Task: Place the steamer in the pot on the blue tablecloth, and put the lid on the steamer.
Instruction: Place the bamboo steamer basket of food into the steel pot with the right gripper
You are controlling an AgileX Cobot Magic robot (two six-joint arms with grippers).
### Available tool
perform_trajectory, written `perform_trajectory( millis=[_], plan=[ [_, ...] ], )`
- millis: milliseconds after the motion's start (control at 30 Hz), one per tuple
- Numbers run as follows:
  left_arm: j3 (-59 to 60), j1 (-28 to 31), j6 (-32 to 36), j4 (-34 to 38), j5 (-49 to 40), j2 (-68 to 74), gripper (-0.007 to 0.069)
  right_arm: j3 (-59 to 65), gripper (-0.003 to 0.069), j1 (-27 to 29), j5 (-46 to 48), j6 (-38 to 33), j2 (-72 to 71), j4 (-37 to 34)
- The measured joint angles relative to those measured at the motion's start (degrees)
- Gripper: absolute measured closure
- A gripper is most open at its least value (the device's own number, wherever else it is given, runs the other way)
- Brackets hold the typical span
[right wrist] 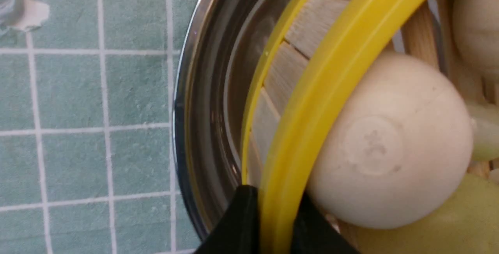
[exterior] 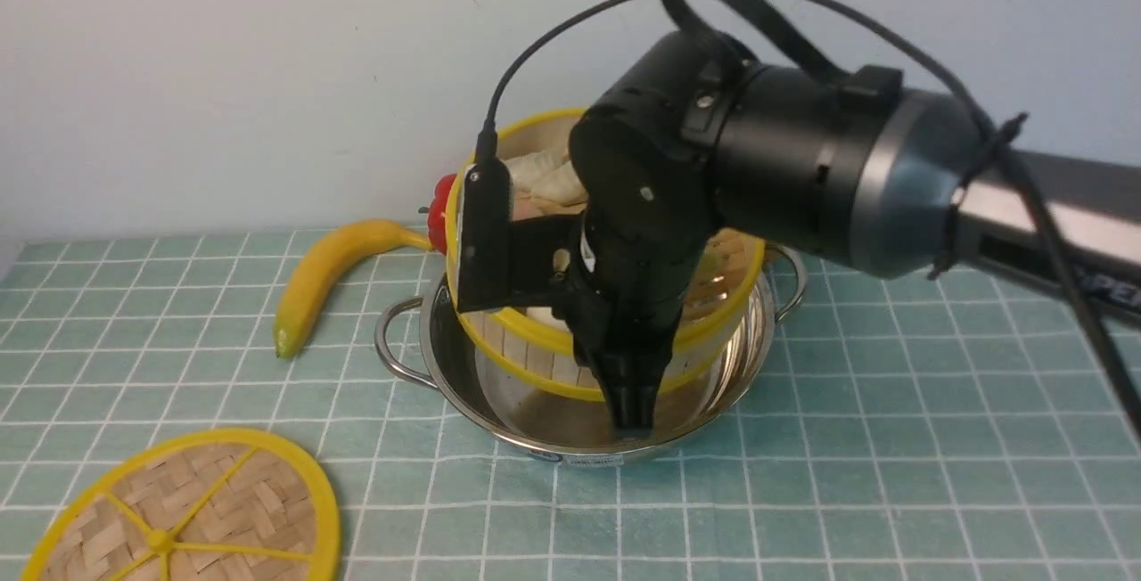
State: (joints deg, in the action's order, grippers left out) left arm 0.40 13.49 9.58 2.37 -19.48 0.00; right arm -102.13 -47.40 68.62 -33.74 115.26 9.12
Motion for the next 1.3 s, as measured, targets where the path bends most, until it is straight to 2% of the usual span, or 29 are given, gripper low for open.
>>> perform_trajectory(
  millis=[433,1300],
  plan=[
    [0.0,0.0,0.0,0.0,0.0,0.0,0.0382,-2.1,0.0573,0.0,0.7,-0.8,7.3,0.1],
    [0.0,0.0,0.0,0.0,0.0,0.0,0.0382,-2.1,0.0573,2.0,0.9,-2.4,8.6,-4.1]
  ],
)
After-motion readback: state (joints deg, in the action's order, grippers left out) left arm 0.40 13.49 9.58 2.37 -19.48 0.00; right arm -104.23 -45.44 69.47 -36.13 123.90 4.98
